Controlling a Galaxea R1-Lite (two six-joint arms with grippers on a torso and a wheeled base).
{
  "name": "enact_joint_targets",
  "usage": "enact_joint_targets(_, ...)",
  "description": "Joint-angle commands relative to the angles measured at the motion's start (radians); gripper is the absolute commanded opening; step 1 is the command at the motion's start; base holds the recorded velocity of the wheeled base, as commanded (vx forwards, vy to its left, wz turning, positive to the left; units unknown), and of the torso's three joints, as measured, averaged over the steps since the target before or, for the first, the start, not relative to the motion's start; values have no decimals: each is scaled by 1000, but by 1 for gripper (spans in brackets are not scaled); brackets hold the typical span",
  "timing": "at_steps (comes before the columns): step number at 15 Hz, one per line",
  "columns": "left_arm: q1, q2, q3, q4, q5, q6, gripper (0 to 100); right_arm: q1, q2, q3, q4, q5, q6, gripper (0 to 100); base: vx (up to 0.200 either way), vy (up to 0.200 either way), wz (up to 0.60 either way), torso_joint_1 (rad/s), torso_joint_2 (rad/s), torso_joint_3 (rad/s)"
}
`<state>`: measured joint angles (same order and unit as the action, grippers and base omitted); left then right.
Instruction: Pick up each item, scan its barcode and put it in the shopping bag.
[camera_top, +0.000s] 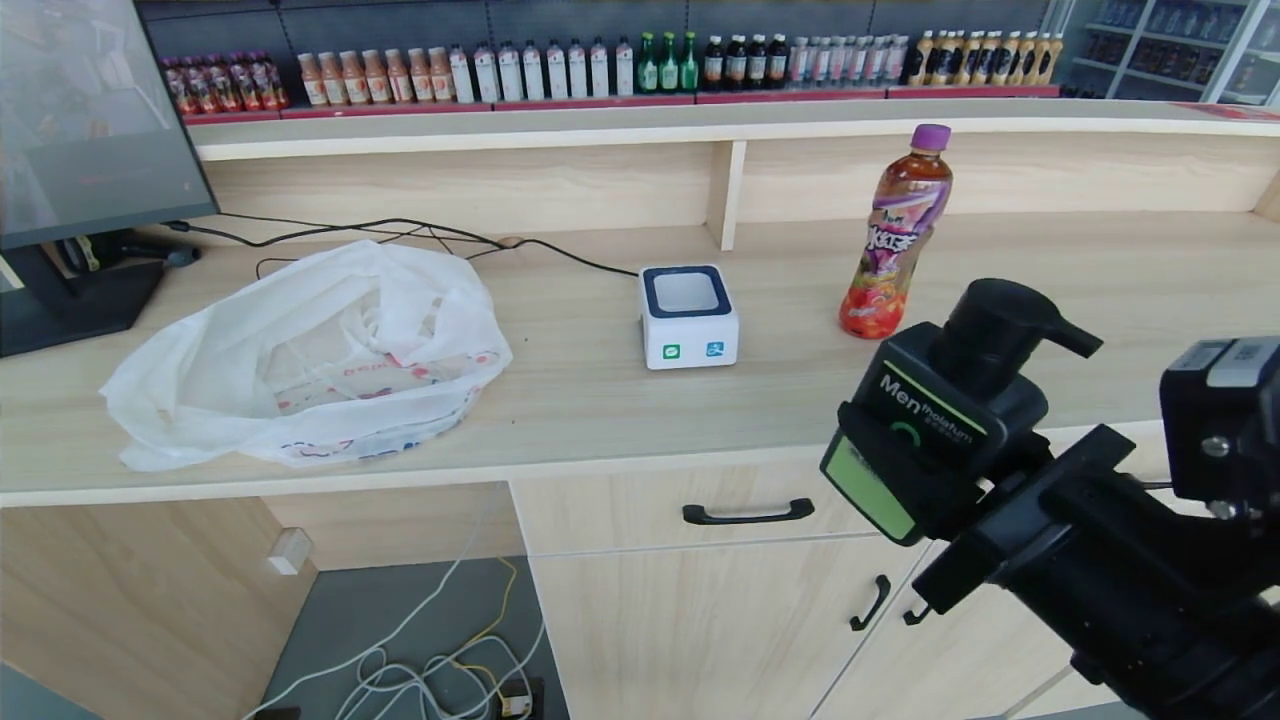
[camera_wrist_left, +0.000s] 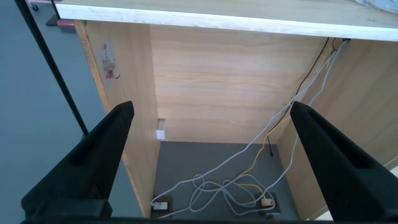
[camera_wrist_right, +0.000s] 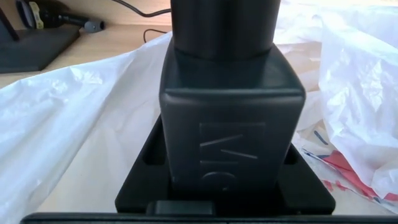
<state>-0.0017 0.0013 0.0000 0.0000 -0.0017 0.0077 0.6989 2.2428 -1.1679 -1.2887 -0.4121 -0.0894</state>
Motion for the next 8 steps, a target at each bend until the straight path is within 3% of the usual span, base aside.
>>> enact_joint_targets(1,0,0,0,0,0,0,100,1,11,-1,3,-1,0,0,0,0,0,0,0,0)
enact_joint_targets(6,0,0,0,0,0,0,100,1,11,-1,2,1,0,0,0,0,0,0,0,0)
enact_joint_targets(7,0,0,0,0,0,0,100,1,11,-3,2,-1,0,100,0,0,0,0,0,0)
enact_joint_targets(8,0,0,0,0,0,0,100,1,9,-3,-4,-2,0,100,0,0,0,0,0,0)
